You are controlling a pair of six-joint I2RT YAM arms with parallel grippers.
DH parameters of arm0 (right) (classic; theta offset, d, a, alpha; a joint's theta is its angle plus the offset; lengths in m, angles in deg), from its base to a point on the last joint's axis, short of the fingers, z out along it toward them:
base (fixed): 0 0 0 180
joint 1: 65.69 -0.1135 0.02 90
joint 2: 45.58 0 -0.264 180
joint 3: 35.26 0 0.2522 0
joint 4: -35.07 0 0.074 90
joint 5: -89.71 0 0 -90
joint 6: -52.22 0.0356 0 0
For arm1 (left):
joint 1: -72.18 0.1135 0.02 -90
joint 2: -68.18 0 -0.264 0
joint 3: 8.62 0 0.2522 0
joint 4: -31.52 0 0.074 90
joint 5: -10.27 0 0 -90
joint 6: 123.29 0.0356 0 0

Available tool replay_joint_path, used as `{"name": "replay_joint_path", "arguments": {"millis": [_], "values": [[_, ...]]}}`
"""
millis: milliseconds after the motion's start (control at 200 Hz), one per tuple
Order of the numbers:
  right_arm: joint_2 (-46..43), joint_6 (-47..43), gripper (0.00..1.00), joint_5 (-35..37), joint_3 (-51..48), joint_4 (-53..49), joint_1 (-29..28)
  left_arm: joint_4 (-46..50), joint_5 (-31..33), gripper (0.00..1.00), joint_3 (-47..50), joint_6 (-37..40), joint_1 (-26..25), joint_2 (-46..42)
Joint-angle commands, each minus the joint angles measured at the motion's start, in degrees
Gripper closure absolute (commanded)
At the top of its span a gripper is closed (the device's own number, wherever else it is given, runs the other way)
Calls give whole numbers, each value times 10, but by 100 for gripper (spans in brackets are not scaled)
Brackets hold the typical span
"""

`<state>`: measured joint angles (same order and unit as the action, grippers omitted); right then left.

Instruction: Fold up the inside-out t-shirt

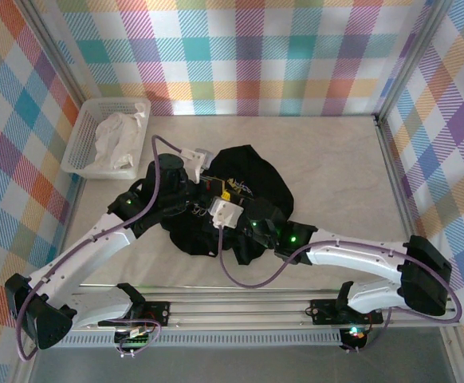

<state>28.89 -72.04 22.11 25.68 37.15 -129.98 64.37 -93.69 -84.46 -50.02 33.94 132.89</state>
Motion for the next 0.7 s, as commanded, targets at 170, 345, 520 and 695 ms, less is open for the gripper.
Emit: {"name": "replay_joint_path", "arguments": {"millis": [170,345,520,695], "values": [[28,-47,57,69,-17,108,-10,0,-10,100,-23,-35,-6,8],[67,-77,67,93,-21,177,-10,-16,-41,100,-21,-69,0,11],[66,-85,95,98,-43,253,-10,-51,-90,100,-11,-114,25,14],[19,-53,100,72,-71,244,-10,-51,-93,100,-5,-126,54,12]]}}
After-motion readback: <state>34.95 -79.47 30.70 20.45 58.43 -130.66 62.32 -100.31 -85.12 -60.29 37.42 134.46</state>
